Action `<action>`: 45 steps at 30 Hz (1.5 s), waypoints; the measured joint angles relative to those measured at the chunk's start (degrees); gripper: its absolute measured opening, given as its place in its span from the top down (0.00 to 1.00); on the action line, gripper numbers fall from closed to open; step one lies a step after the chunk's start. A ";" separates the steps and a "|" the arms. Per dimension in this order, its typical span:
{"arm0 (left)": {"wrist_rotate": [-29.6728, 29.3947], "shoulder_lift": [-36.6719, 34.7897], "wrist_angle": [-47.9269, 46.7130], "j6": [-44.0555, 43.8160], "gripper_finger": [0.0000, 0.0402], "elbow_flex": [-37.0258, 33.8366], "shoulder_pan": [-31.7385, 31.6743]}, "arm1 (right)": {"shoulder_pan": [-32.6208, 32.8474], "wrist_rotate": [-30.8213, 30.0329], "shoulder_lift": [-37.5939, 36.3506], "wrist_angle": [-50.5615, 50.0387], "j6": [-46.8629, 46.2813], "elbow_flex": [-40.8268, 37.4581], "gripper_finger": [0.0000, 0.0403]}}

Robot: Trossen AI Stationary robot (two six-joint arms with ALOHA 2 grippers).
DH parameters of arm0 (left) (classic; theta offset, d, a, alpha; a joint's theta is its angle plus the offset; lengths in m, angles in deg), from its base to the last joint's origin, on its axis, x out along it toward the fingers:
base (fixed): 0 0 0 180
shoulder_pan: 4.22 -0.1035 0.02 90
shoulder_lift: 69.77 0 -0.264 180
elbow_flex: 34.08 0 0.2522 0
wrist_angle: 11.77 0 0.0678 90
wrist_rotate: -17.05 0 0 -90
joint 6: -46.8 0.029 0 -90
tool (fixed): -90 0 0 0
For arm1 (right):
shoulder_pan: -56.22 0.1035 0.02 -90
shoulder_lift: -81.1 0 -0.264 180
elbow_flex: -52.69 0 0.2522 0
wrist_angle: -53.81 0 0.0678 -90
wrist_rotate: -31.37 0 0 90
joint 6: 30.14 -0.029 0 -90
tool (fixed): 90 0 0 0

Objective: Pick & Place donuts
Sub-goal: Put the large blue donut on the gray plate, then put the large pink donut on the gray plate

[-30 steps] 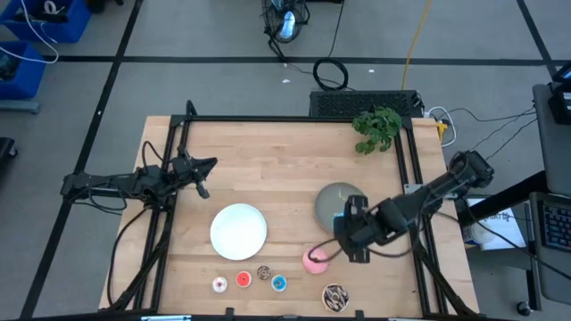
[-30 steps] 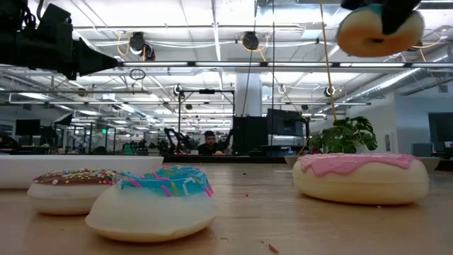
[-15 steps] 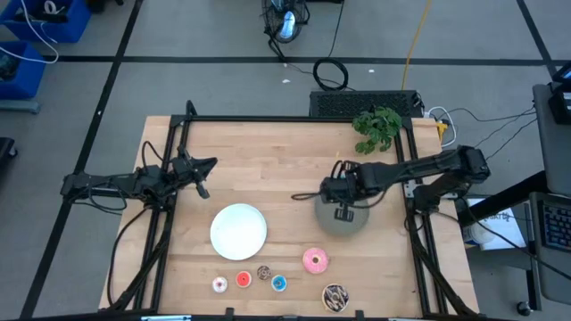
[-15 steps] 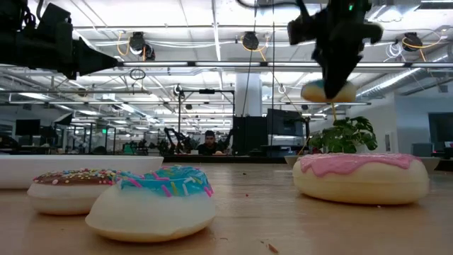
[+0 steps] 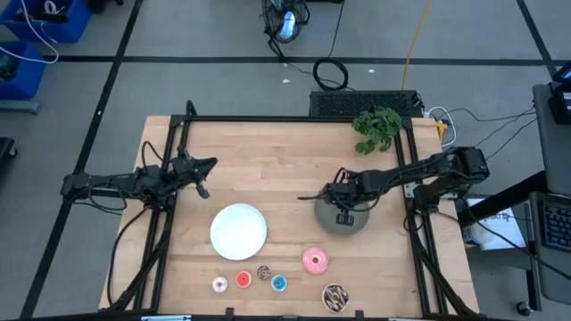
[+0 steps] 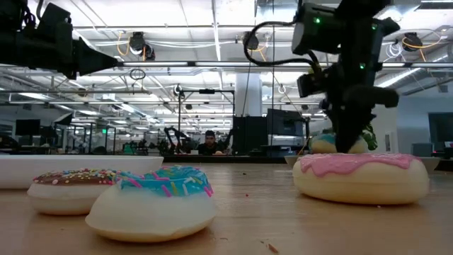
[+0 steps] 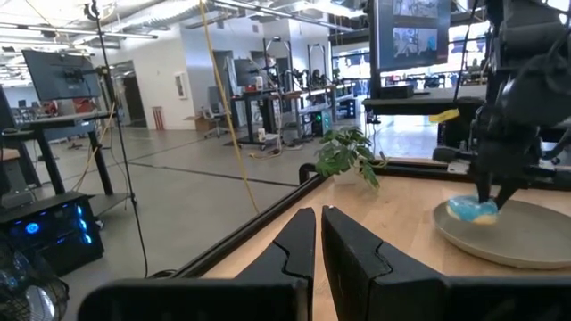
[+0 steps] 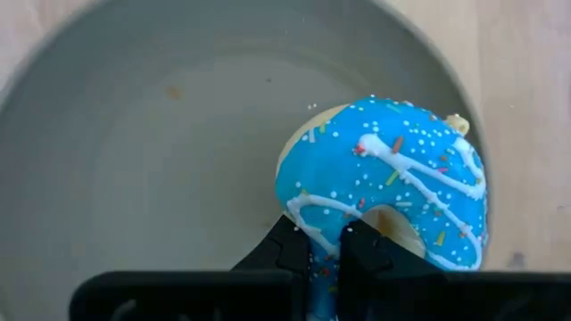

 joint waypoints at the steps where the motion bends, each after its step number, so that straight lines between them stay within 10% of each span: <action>1: 0.00 0.01 0.00 0.00 0.92 0.00 0.02 | -0.13 -0.05 0.00 0.44 -0.17 -0.61 0.96; 7: 0.00 0.00 0.00 -0.13 0.92 0.00 0.01 | -0.23 0.33 0.00 1.09 0.95 -2.81 0.93; 24: 0.02 0.01 0.00 -0.13 0.92 0.00 0.02 | 0.49 0.32 -0.04 -0.53 2.03 -2.24 0.40; 45: 0.02 0.01 -0.04 -0.33 0.92 0.00 0.01 | 5.62 10.46 -0.04 -23.96 -4.83 22.42 0.43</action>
